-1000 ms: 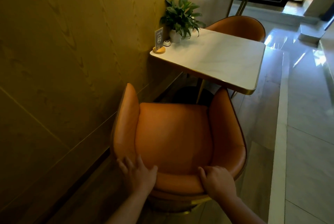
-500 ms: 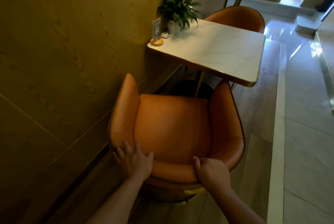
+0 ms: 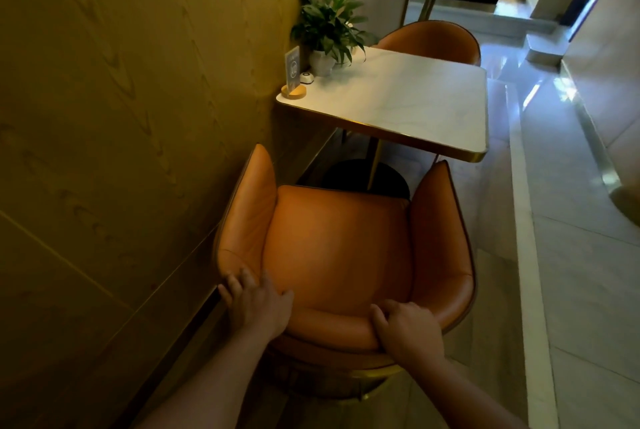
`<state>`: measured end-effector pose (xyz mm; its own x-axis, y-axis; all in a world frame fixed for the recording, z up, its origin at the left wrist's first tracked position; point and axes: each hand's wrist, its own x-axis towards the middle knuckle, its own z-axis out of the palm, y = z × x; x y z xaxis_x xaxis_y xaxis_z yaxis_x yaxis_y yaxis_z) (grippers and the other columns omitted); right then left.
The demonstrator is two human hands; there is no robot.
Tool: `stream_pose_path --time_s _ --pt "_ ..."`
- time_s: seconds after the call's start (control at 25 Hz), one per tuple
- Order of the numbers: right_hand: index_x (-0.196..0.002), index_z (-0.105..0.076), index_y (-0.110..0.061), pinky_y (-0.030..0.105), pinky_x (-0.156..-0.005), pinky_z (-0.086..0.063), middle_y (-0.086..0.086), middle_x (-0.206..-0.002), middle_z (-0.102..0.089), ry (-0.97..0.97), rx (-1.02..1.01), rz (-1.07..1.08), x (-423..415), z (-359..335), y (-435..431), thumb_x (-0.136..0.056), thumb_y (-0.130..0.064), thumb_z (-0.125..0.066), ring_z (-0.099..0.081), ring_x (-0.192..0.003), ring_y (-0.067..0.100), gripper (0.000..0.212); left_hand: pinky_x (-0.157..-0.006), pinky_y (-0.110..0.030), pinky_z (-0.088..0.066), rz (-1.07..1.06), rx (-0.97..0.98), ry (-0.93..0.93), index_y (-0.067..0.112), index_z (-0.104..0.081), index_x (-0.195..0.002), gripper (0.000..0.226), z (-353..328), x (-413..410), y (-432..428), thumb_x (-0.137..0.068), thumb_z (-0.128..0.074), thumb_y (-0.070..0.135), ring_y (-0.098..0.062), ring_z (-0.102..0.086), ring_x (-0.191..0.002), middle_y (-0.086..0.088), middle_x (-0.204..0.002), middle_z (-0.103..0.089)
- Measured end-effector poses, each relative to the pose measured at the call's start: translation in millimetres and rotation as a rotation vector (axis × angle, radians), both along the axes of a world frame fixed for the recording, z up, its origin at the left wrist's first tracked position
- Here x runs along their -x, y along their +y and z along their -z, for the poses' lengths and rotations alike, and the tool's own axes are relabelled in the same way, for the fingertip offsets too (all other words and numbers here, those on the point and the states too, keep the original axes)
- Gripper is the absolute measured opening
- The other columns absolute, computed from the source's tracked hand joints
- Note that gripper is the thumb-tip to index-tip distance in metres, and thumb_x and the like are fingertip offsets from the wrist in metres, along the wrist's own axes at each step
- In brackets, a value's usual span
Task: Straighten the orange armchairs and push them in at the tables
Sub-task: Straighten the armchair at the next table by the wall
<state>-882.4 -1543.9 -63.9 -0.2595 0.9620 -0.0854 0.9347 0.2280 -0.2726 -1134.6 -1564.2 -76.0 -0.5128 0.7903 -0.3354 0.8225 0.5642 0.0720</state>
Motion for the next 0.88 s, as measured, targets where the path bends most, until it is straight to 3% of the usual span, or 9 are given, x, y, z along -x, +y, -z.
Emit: stream_pose_path --time_s 0.08,0.2,0.36,0.52,0.68,0.88 --pt "-0.098 -0.069 -0.026 0.034 -0.081 -0.048 -0.005 -0.093 -0.068 0.013 0.095 0.037 -5 -4 10 -0.098 -0.06 -0.038 -0.06 -0.092 0.017 0.047 -0.119 -0.059 0.004 0.05 0.047 0.027 0.025 -0.027 -0.154 0.073 0 0 2 -0.093 -0.029 0.065 -0.045 0.002 -0.149 -0.017 -0.165 -0.008" --pt "-0.101 -0.072 -0.027 0.04 -0.102 -0.04 -0.006 -0.097 -0.07 -0.021 0.124 0.069 -29 1 24 -0.095 -0.069 -0.032 -0.061 -0.101 0.018 0.058 -0.119 -0.062 0.001 0.079 0.105 0.032 0.025 -0.046 -0.144 0.067 -1 3 2 -0.093 -0.027 0.064 -0.047 -0.002 -0.147 -0.016 -0.161 -0.022" --pt "-0.092 -0.073 -0.028 0.034 -0.097 -0.044 -0.008 -0.086 -0.07 -0.072 0.145 -0.057 -53 3 33 -0.099 -0.065 -0.027 -0.063 -0.087 0.012 0.06 -0.119 -0.06 0.002 0.086 0.107 0.026 0.032 -0.056 -0.135 0.062 -1 0 4 -0.093 -0.028 0.066 -0.046 -0.003 -0.147 -0.01 -0.155 -0.034" --pt "-0.102 -0.073 -0.028 0.032 -0.098 -0.041 -0.006 -0.101 -0.073 -0.103 0.061 -0.092 -47 6 32 -0.101 -0.05 -0.03 -0.064 -0.096 0.015 0.048 -0.121 -0.058 0.001 0.041 0.064 0.022 0.039 -0.05 -0.139 0.059 -1 2 5 -0.092 -0.032 0.069 -0.043 -0.002 -0.149 -0.007 -0.16 -0.028" --pt "-0.105 -0.071 -0.029 0.035 -0.1 -0.041 -0.007 -0.105 -0.073 -0.082 -0.043 -0.078 -48 15 29 -0.1 -0.049 -0.028 -0.065 -0.1 0.013 0.048 -0.122 -0.055 0.001 0.01 -0.007 0.016 0.042 -0.042 -0.145 0.061 6 4 6 -0.091 -0.039 0.069 -0.041 -0.001 -0.15 -0.003 -0.163 -0.022" --pt "-0.078 -0.069 -0.028 0.036 -0.084 -0.049 -0.007 -0.077 -0.07 -0.147 -0.089 -0.077 -29 26 26 -0.094 -0.046 -0.026 -0.063 -0.074 0.014 0.049 -0.122 -0.054 0.001 0.025 -0.006 0.001 0.043 -0.04 -0.146 0.059 7 25 17 -0.092 -0.041 0.065 -0.039 -0.002 -0.151 -0.001 -0.165 -0.019"
